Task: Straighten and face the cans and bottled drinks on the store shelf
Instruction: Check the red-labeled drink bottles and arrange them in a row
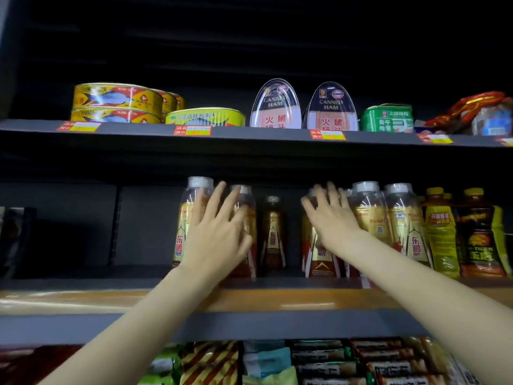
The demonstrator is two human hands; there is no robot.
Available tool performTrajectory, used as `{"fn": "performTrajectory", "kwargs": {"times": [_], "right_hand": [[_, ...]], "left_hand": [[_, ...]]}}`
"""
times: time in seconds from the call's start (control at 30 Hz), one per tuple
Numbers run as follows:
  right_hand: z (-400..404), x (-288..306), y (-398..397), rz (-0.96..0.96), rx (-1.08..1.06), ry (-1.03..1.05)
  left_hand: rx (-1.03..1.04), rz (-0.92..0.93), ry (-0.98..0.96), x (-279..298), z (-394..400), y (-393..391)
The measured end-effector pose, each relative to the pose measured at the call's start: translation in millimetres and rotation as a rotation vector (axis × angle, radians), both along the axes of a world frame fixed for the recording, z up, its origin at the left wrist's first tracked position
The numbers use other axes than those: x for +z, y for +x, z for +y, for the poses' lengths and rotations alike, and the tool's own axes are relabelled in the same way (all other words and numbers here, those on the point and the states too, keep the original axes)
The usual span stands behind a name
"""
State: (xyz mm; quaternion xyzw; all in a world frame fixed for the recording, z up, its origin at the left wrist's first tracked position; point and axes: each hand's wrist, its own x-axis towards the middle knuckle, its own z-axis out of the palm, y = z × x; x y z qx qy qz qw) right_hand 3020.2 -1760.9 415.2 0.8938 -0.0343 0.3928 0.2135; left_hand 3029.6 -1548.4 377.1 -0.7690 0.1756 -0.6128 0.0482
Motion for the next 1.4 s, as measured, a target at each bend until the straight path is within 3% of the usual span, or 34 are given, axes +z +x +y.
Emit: {"fn": "performTrajectory", "kwargs": {"times": [0.1, 0.2, 0.43, 0.73, 0.97, 1.13, 1.23, 1.33, 1.4], "right_hand": [[14.7, 2.0, 6.7, 0.017, 0.245, 0.082], [32.7, 13.1, 31.1, 0.226, 0.443, 0.461], [41.8, 32.7, 125.0, 0.28, 0.457, 0.862], [48.2, 23.4, 133.0, 0.133, 0.399, 0.872], [49.7, 27.8, 52.6, 0.155, 0.371, 0.719], [34.1, 23.7, -13.4, 0.119, 0.527, 0.63], [18.0, 14.5, -41.8, 0.064, 0.724, 0.759], [7.8, 3.4, -53.3, -0.108, 0.929, 1.062], [8.1, 0.1, -59.0, -0.21, 1.023, 1.099]], "left_hand": [[0.04, -0.018, -0.038, 8.3, 13.9, 9.9], [0.051, -0.041, -0.07, 3.9, 15.6, 19.9], [-0.02, -0.158, -0.141, -5.7, 17.3, 31.3], [-0.021, -0.164, -0.132, -7.8, 17.4, 32.0], [-0.036, -0.146, -0.129, -6.4, 18.3, 29.7], [-0.015, -0.109, -0.127, -1.4, 18.4, 24.1], [-0.023, -0.084, -0.128, 2.4, 19.3, 18.3], [-0.06, -0.045, -0.163, 6.5, 12.3, 4.9], [-0.178, -0.015, -0.217, 7.0, 0.4, -10.5]]}}
